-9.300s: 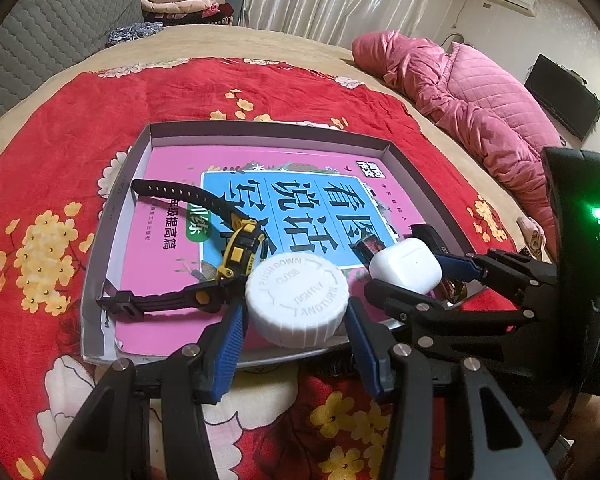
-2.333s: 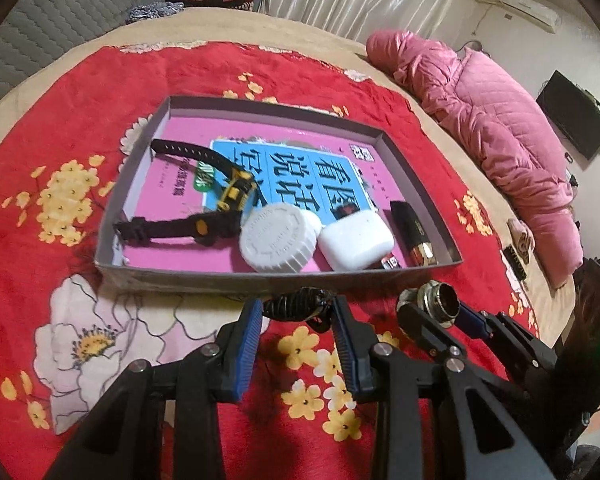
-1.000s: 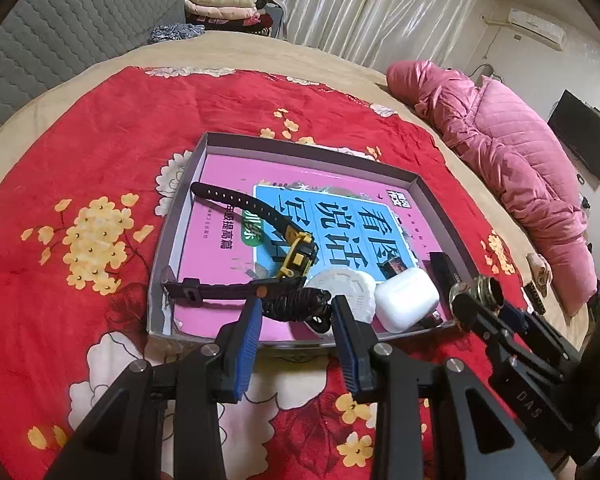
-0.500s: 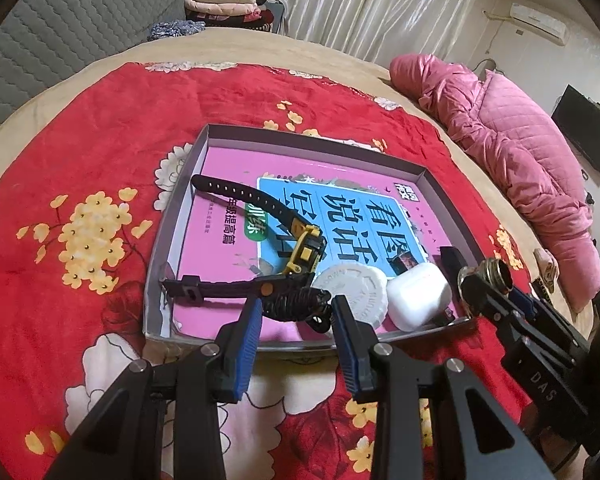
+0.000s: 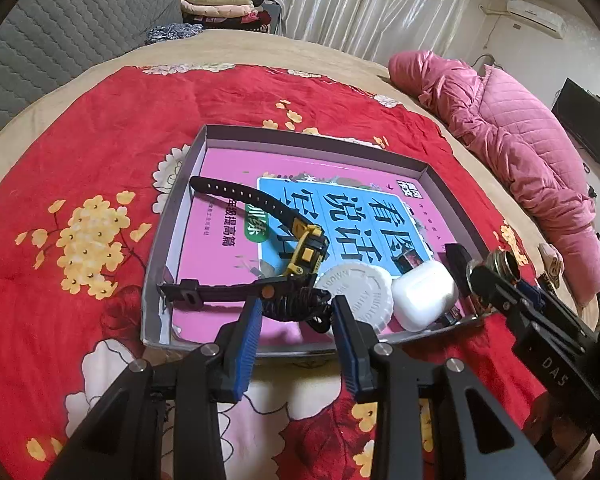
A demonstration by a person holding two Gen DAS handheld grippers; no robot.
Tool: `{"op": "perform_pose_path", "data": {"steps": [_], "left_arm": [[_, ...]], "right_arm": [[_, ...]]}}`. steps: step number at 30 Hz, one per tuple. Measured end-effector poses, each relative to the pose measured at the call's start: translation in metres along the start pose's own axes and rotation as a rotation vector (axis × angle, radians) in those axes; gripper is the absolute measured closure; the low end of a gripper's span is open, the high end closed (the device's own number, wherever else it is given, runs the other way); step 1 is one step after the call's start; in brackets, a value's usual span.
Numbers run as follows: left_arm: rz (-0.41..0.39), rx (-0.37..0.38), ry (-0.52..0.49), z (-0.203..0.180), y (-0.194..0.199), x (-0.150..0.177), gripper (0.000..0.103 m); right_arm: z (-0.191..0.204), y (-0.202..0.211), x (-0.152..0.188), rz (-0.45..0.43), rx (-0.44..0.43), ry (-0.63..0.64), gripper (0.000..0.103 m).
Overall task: Organize rigid objects
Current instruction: 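Lift and carry the metal fitting with the right tool into the box, then lower the metal fitting into the box beside the earbud case with the right tool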
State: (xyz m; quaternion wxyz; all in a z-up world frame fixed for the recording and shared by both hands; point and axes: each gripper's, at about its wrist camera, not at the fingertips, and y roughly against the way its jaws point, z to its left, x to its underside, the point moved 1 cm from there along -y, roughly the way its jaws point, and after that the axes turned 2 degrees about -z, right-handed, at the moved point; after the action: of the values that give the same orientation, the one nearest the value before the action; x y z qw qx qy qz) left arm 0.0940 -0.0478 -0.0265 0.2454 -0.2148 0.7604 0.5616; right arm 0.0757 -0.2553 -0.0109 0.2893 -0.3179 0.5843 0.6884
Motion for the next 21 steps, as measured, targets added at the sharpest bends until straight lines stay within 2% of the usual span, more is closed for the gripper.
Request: {"op": "perform_pose_path", "data": {"steps": [21], "left_arm": [[-0.006,-0.033,-0.02,0.0026,-0.0064,-0.0009,0.067]], "right_arm": [[0.0032,-0.0094,0.0091,0.013,-0.016,-0.003,0.06]]}}
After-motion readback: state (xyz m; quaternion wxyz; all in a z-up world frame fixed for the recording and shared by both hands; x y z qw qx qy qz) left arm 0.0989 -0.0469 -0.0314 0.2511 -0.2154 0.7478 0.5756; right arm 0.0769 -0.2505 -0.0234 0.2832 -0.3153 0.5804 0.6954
